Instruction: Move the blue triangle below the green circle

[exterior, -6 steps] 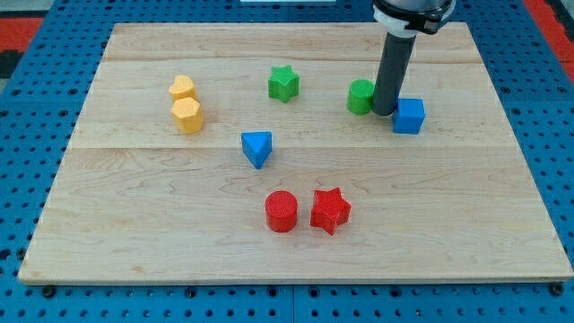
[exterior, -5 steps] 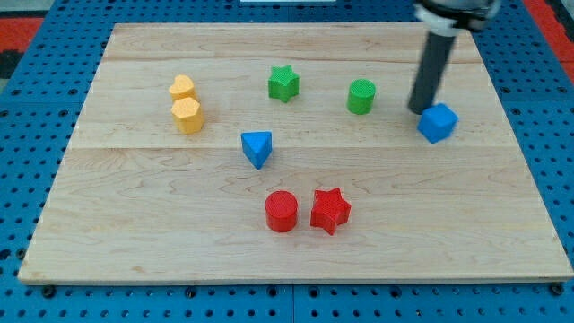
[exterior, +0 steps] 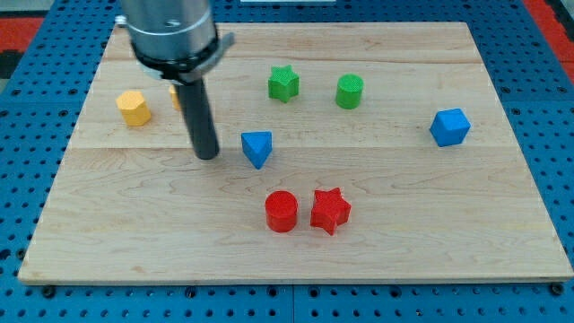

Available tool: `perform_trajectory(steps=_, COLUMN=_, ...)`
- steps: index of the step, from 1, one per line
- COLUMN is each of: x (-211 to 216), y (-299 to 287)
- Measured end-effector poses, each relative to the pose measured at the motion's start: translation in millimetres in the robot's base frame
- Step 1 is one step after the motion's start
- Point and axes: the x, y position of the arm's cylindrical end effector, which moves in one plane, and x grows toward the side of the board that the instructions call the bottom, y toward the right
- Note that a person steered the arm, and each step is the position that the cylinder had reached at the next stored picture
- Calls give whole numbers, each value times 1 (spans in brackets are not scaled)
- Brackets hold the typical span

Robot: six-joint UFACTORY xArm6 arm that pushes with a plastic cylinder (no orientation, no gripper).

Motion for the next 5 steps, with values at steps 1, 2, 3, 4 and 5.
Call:
perform_trajectory(steps=1, x=-2, y=88)
perform_trajectory(steps=2, x=-9, y=161)
perform_trajectory(steps=3, x=3, y=167)
perform_trajectory(steps=4, x=21, y=93)
perform_trajectory(steps=5, x=-21, y=90)
